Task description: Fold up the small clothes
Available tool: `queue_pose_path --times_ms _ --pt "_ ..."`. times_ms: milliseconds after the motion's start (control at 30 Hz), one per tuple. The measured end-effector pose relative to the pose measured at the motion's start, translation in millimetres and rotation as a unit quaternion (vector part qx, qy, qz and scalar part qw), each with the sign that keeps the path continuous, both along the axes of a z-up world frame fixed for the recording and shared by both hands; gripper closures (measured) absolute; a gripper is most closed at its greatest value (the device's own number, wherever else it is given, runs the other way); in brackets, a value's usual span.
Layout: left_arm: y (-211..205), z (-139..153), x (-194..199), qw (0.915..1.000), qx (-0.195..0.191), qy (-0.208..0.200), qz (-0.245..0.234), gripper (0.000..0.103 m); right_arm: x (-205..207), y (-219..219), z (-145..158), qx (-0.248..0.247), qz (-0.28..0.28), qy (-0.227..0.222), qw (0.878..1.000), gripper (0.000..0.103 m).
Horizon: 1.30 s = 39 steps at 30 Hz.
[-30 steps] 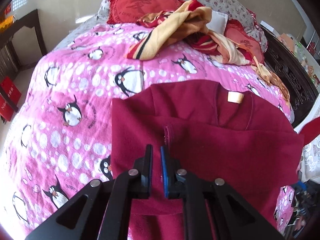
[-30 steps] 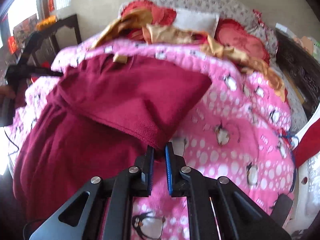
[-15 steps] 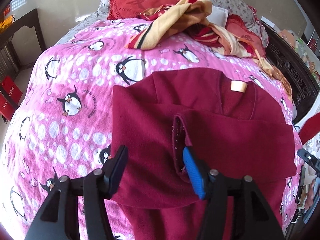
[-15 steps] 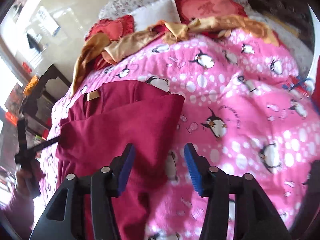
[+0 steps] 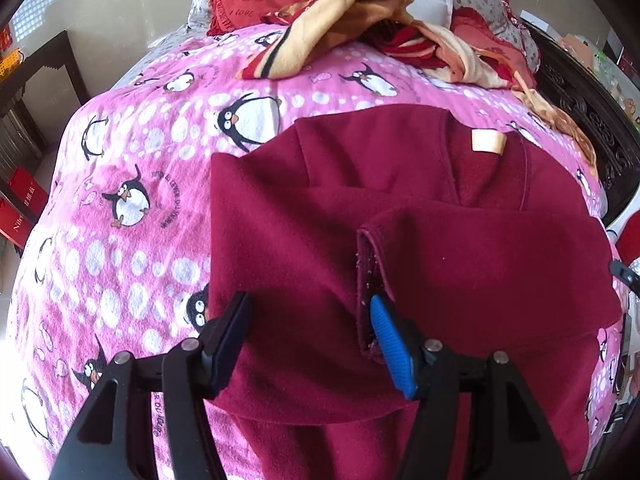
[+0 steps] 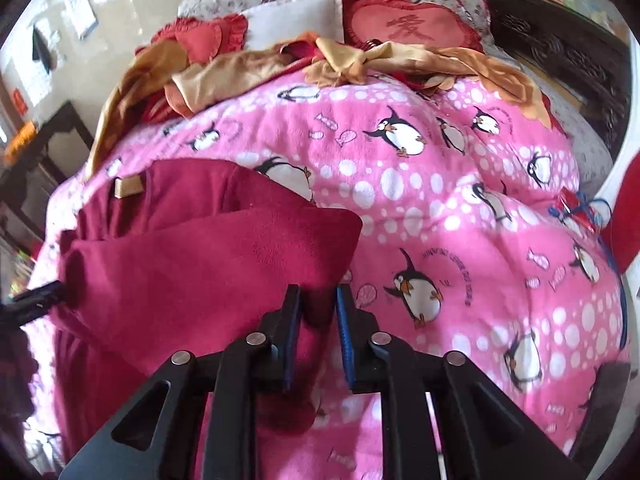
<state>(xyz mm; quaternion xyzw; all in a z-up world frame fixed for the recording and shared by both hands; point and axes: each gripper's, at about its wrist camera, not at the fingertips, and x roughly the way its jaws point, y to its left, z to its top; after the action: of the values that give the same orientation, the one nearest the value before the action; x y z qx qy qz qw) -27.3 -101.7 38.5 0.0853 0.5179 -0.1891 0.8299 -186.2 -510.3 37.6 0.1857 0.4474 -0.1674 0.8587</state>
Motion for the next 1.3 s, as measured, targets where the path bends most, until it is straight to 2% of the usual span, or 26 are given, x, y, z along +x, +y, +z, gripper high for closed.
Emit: queue_pose_path --times_ms 100,167,267,400,467,600,700,767,833,1067,1200,1300 --pt "0 0 1 1.0 -0.003 0.002 0.005 0.038 -14 20 6 0.019 0.037 -0.003 0.999 0.101" --pt "-1 0 -1 1.0 0.0 -0.001 0.005 0.038 -20 35 -1 0.004 0.055 0.021 0.998 0.101" --pt "1 2 -3 1.0 0.002 0.002 0.004 0.038 -20 44 -28 -0.022 0.059 0.076 0.995 0.101" --pt "11 13 -10 1.0 0.0 0.002 0.0 0.037 -27 39 -10 -0.001 0.041 0.044 0.998 0.1" --pt "17 19 -14 1.0 -0.003 -0.001 0.0 0.034 -27 42 6 -0.013 0.04 0.022 0.999 0.1" --pt "21 21 -14 0.9999 -0.011 0.001 0.009 0.033 -12 51 14 -0.017 0.058 0.004 0.998 0.094" --pt "16 15 -12 0.9999 -0.01 0.005 0.011 0.033 6 51 2 -0.025 0.053 0.022 0.998 0.094" --pt "10 5 -9 0.9999 0.011 0.005 0.011 0.033 16 47 -15 -0.031 0.036 0.052 0.998 0.094" --pt "8 1 -9 0.9998 0.018 0.007 0.011 0.032 22 43 -26 -0.017 0.03 0.063 0.997 0.094" --pt "17 16 -25 0.9997 0.022 -0.002 -0.001 0.032 -6 55 7 -0.012 0.041 0.047 0.998 0.093" --pt "30 32 -45 0.9995 0.022 -0.018 -0.013 0.032 -37 59 28 0.008 0.044 0.034 0.998 0.089" --pt "39 44 -62 0.9991 0.021 -0.027 -0.024 0.032 -57 63 40 -0.002 0.044 0.039 0.998 0.089"
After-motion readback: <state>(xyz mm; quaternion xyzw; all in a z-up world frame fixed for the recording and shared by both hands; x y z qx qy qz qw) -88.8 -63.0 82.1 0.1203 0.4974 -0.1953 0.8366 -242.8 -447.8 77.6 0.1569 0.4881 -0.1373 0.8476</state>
